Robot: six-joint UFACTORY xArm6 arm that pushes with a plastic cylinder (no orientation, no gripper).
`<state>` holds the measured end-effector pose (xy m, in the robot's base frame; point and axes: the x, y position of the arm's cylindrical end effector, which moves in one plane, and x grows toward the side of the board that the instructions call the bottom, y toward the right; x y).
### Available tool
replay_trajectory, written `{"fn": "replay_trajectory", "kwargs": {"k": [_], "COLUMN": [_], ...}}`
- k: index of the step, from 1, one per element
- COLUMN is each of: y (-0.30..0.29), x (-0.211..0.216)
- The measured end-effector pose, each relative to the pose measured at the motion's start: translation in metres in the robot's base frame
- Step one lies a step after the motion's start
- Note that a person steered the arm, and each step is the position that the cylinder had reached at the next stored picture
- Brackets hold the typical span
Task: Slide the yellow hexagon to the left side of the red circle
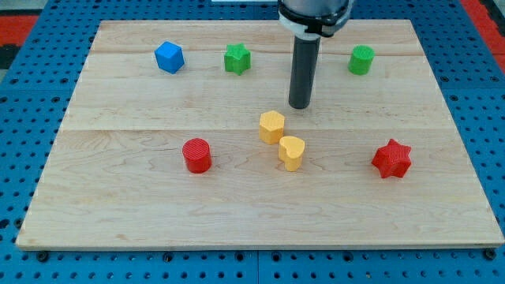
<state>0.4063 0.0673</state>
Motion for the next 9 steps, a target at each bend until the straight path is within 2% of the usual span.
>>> {"fn": "replay_trajectory", "kwargs": {"k": [1, 4, 7, 9], "y": [0.000, 0.005, -0.074, -0.050], "x": [0.028, 0.031, 0.031, 0.040]}}
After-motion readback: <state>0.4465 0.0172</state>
